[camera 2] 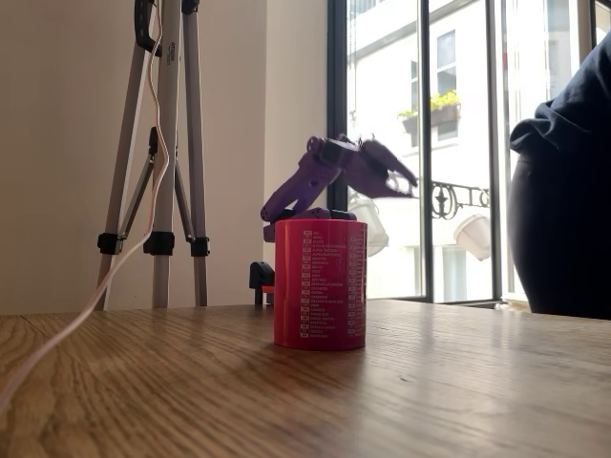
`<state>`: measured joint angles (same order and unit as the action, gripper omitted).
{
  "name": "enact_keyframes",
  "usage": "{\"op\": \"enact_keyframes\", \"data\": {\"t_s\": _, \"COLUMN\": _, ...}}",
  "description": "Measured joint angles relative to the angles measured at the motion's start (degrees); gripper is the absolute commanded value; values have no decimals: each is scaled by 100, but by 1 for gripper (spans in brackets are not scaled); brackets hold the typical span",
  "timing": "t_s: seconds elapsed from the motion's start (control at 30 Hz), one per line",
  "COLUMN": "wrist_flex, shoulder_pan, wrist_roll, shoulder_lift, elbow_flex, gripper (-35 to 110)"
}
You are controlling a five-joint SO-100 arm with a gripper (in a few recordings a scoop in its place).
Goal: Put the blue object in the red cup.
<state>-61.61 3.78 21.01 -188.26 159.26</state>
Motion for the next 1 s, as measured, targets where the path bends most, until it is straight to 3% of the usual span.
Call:
{"op": "enact_keyframes", "data": {"t_s": 0.37, "wrist_flex": -703, "shoulder_pan": -105, "wrist_roll": -1002, "shoulder_lift": -132, "elbow_flex": 1433, "gripper": 1}}
{"op": "enact_keyframes", "data": {"t_s": 0.63, "wrist_flex": -747, "shoulder_pan": -237, "wrist_roll": -1688, "shoulder_lift": -141, "elbow_flex": 1529, "gripper": 1}}
{"op": "enact_keyframes", "data": {"t_s": 1.0, "wrist_flex": -747, "shoulder_pan": -396, "wrist_roll": -1811, "shoulder_lift": -141, "elbow_flex": 1529, "gripper": 1}}
